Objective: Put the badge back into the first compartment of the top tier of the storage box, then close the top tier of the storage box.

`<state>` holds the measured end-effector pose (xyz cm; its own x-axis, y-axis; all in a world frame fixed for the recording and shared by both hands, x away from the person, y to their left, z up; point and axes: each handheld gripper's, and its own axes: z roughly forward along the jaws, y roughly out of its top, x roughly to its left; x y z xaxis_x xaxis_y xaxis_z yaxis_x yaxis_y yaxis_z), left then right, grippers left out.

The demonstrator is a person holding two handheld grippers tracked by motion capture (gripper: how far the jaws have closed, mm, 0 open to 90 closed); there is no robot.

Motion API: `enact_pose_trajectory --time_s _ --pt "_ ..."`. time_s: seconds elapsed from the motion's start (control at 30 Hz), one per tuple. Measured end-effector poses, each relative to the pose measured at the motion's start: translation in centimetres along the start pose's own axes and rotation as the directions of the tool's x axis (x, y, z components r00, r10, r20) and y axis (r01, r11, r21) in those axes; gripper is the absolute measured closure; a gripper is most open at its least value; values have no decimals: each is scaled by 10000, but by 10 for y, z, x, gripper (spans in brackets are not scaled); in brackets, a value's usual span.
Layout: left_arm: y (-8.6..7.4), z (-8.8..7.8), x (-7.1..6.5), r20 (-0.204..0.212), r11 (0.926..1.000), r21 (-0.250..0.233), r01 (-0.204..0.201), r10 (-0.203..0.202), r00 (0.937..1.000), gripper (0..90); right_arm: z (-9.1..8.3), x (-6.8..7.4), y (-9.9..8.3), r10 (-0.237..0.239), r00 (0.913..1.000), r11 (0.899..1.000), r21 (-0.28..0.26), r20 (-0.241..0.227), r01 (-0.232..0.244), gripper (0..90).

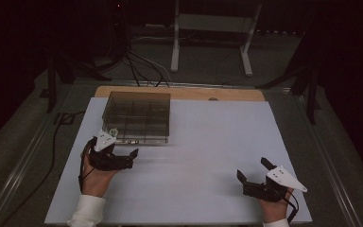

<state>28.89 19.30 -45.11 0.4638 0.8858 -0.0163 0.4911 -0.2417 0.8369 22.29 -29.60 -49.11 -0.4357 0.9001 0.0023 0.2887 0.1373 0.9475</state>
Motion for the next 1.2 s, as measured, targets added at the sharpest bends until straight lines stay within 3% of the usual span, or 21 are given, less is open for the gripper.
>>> enact_pose_trajectory --time_s 0.27,0.8,1.07,1.2 --pt "-1 -2 2 -313 9997 -136 189 -193 9993 66 0 0 0 17 10000 10000 -5 11 -17 0" --pt "-11 0 7 -621 9982 -219 555 -567 9965 88 1 0 0 34 10000 10000 31 15 -34 0" --pt "-14 -1 9 -928 9981 -200 591 -607 9938 185 1 1 0 23 10000 10000 30 -9 -23 0" --pt "-14 -4 9 -898 9983 -359 451 -482 9948 366 0 1 0 6 10000 10000 7 3 -6 0"
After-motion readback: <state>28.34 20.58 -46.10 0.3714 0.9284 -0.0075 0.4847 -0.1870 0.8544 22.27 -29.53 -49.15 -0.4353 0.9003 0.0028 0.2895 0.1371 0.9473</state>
